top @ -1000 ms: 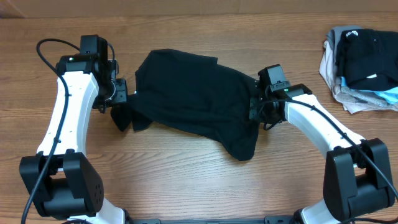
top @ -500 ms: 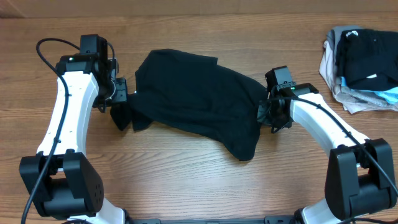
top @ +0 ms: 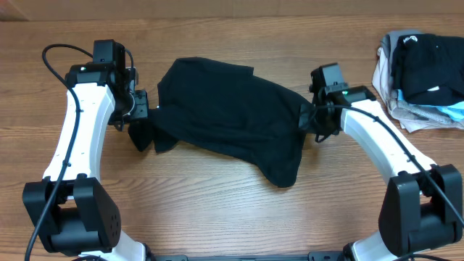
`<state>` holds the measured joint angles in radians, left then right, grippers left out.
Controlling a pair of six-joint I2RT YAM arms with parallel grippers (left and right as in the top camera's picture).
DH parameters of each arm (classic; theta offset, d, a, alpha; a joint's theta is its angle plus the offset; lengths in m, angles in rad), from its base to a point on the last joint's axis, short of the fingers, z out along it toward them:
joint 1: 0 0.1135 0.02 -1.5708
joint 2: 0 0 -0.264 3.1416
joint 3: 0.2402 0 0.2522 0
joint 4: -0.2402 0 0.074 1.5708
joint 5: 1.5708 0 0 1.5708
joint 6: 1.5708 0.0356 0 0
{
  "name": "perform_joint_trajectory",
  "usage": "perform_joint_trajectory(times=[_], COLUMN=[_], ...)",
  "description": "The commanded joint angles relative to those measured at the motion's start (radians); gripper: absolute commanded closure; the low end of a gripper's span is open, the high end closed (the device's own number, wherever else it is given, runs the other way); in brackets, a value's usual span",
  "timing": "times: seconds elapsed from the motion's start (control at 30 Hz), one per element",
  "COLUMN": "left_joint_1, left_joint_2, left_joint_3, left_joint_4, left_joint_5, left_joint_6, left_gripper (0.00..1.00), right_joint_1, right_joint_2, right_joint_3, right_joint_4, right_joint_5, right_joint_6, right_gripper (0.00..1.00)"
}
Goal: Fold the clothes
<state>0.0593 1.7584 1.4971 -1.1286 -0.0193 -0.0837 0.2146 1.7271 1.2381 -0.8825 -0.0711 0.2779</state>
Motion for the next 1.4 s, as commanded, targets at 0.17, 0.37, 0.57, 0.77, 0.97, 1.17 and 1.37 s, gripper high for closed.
perform_joint_trajectory(times=[0.17, 0.37, 0.57, 0.77, 0.97, 1.17, 1.37], left_joint_1=[-0.003, -0.003, -0.003, -0.003, -0.003, -0.003, -0.003], left_joint_2=[-0.006, -0.006, -0.006, -0.006, -0.006, -0.006, -0.006], left_joint_3=[-0.004, -0.004, -0.004, -0.004, -0.004, -0.004, -0.004], left_joint_4=[0.006, 0.007, 0.007, 0.006, 0.003, 0.003, 0.003], left_joint_5=[-0.013, -0.013, -0.014, -0.013, -0.013, -0.013, -0.013], left_joint_6=[-0.021, -0.021, -0.021, -0.021, -0.021, -0.021, -0.021], left_gripper=[0.96, 0.96, 0.96, 0.96, 0.96, 0.96, 0.96], right_joint_1=[0.071, 0.091, 0.091, 0.091, 0.090, 0.087, 0.087], right_joint_2=[-0.013, 0.006, 0.045, 0.076, 0.077, 0.077, 0.077], right_joint_3=[0.024, 0.005, -0.011, -0.018, -0.037, -0.042, -0.042], right_joint_4=[-0.006, -0.003, -0.002, 0.013, 0.015, -0.004, -0.032], right_joint_5=[-0.039, -0.028, 0.045, 0.044, 0.056, 0.055, 0.055], right_joint_6=[-0.078, -0.077, -0.077, -0.077, -0.077, -0.077, -0.077], right_gripper=[0.68, 0.68, 0.67, 0.66, 0.63, 0.63, 0.64])
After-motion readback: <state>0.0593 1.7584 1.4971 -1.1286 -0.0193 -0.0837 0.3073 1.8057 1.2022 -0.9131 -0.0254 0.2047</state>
